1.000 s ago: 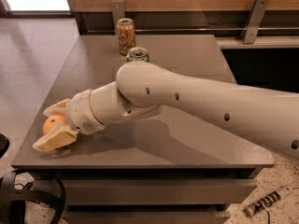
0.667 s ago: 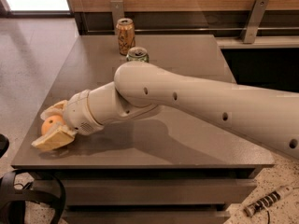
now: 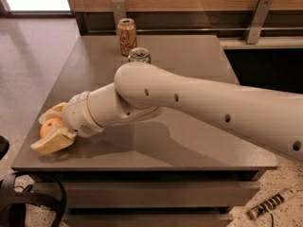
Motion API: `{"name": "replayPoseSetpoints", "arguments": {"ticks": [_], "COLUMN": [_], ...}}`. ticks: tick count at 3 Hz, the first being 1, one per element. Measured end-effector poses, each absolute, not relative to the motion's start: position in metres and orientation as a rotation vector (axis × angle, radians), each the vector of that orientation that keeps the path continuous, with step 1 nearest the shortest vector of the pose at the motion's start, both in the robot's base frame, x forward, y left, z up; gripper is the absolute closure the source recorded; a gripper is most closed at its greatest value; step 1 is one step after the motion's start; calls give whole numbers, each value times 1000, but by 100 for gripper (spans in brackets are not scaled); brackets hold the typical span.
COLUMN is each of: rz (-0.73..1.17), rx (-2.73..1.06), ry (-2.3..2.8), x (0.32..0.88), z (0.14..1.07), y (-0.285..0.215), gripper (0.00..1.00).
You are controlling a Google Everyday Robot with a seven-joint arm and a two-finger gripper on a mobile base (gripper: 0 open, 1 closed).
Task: Pick orange
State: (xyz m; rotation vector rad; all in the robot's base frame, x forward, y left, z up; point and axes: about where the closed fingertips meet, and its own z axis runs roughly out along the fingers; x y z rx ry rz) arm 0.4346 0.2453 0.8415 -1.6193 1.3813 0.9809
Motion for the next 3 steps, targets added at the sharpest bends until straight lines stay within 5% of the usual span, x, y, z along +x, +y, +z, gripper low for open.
{"name": "replayPoseSetpoints", "arguments": {"ticks": [3], "rz": [941], "rx": [-1587], "ry": [1188], "x": [451], "z": [908], "y": [219], "gripper": [100]}}
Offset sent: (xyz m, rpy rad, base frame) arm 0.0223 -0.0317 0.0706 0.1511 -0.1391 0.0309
